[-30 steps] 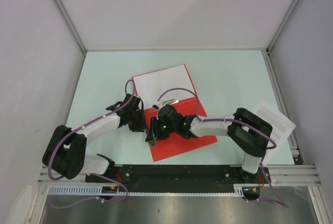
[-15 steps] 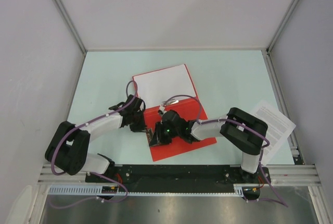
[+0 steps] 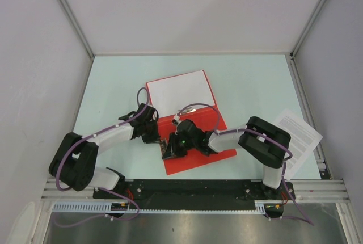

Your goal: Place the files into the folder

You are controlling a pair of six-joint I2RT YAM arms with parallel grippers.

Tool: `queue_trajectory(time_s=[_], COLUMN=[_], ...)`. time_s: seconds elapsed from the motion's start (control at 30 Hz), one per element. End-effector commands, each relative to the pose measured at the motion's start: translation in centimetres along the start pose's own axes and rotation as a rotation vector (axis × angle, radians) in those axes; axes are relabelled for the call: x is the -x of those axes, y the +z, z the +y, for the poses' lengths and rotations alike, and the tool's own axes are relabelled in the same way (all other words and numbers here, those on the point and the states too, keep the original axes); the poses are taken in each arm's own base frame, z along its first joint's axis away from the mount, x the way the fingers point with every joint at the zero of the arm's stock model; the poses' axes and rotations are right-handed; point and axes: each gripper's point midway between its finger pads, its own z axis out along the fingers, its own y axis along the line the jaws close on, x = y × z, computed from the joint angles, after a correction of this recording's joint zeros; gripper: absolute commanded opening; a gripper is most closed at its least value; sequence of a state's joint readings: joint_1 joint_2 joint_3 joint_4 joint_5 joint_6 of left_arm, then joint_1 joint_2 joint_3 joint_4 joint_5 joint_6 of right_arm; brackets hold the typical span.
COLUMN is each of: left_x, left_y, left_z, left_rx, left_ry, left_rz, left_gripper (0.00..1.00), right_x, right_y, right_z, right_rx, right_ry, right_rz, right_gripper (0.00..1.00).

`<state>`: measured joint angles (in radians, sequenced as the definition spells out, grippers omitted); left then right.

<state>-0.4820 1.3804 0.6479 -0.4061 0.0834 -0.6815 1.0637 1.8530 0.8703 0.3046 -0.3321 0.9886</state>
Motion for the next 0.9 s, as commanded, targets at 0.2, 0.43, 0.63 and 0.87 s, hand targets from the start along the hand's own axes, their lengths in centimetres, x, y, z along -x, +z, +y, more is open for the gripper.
queue_trajectory(time_s=[0.2,0.43,0.63,0.87], left_x=[-0.6,-0.7,-0.8,-1.0], left_y=[0.5,0.4,0.4,0.3], left_z=[1.5,1.5,1.4,1.4], left_rx=[0.055,0.049,0.045,0.043], left_ry=[0.009,0.006,-0.003,-0.011], left_rz=[-0.007,-0.010,-0.009,-0.011], left_gripper=[0.00,0.00,0.00,0.00], right_x=[0.6,1.0,0.8,0.5], right_y=[-0.4,-0.5,0.3,0.8], right_z=[-1.8,-1.9,-1.3,-1.4], right_rx=[-0.046,0.002,0.057,0.073], right_ry=[-0.008,0.009,0.033,0.040], right_rz=[-0.019,-0.031,-0.015,-0.001], right_gripper=[0.29,0.28,0.25,0.22])
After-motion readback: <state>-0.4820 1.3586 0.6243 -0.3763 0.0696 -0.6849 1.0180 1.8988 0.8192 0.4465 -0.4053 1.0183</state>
